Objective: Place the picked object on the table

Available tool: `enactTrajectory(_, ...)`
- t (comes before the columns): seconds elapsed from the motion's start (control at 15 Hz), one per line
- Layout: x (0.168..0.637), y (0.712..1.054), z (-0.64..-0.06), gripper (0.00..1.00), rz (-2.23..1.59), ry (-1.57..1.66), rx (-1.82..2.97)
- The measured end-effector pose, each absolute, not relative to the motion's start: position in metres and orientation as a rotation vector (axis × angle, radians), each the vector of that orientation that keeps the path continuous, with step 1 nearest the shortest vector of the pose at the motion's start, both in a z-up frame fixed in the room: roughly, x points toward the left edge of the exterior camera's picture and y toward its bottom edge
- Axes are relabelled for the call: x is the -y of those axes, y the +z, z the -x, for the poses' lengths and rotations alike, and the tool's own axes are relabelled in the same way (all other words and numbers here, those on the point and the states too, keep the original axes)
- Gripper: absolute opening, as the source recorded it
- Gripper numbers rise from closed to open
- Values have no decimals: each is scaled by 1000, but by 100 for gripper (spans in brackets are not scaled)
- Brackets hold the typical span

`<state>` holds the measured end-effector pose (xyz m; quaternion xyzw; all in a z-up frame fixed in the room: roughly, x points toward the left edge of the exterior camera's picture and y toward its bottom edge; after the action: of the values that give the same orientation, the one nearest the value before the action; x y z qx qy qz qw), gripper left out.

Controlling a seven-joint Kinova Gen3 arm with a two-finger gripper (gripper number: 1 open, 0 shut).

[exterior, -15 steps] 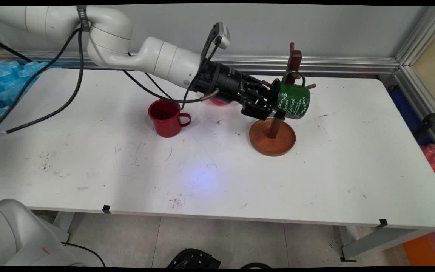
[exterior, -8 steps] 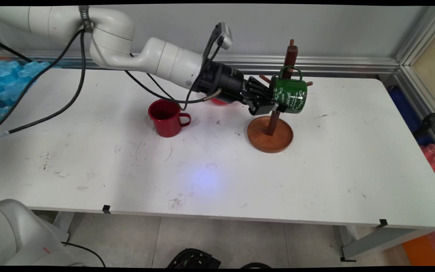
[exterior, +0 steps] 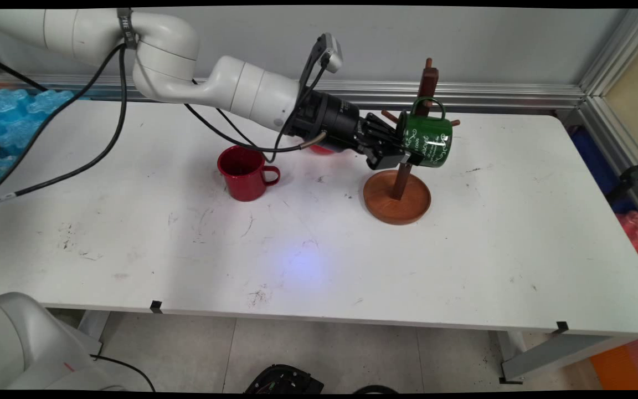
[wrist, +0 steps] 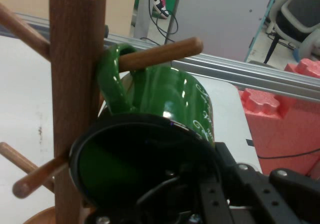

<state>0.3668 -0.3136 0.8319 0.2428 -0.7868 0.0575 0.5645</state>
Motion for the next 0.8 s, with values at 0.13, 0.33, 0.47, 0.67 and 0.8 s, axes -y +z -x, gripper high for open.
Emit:
enactTrajectory(0.13,313,832,-366,0,-570,134,1850)
enactTrajectory(0.33,313,834,-365,0,-567,131,1845)
enactTrajectory(0.47,312,836,-364,0,-563,127,1841)
enactTrajectory(0.67,311,839,-361,0,-556,119,1835)
enactTrajectory(0.8,309,842,-359,0,-552,114,1830)
